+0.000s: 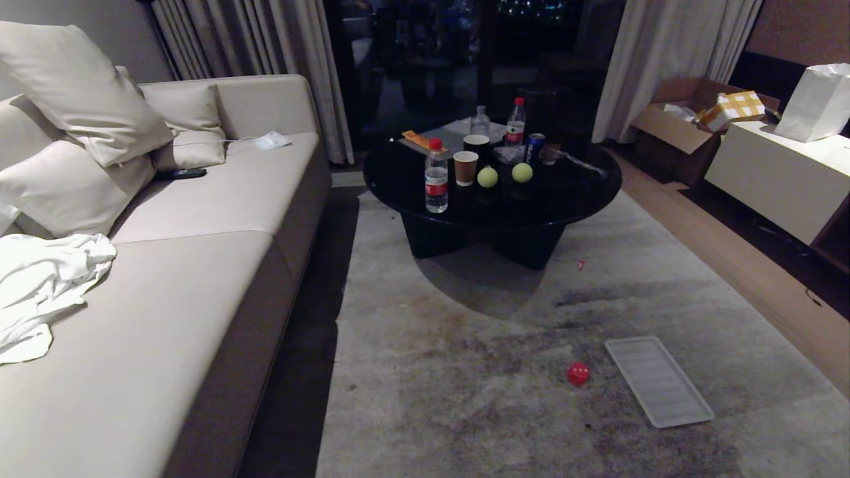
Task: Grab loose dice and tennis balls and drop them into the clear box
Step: Put the toys in the box
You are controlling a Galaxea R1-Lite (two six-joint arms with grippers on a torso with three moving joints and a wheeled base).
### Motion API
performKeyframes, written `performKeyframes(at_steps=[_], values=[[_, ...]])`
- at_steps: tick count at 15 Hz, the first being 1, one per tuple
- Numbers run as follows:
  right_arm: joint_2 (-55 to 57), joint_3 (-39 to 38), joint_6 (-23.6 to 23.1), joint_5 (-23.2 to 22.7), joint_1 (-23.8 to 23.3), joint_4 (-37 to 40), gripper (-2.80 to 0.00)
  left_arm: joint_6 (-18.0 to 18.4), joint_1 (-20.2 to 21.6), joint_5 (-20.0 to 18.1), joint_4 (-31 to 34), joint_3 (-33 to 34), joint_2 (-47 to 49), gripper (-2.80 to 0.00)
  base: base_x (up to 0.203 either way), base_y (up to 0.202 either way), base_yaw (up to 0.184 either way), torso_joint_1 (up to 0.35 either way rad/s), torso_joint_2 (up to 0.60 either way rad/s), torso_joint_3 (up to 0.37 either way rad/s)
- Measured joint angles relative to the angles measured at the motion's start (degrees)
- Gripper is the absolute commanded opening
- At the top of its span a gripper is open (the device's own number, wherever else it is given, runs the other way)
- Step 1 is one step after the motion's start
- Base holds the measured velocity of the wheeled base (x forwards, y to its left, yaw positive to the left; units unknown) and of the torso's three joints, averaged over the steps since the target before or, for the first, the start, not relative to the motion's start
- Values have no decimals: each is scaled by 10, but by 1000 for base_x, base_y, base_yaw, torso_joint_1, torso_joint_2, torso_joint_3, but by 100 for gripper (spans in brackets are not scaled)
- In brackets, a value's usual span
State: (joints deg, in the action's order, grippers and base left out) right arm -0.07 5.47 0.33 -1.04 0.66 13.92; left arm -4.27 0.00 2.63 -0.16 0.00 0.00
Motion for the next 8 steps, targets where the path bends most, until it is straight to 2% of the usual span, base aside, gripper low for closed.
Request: performKeyframes(at_steps=[4, 8], values=[[0, 0, 0, 0, 0, 0, -280, 1, 0, 0, 1, 0, 0, -280, 0, 0, 0, 4, 5, 201], [0, 0, 0, 0, 0, 0, -280, -1, 0, 0, 0, 0, 0, -280, 0, 0, 0, 2, 4, 59]])
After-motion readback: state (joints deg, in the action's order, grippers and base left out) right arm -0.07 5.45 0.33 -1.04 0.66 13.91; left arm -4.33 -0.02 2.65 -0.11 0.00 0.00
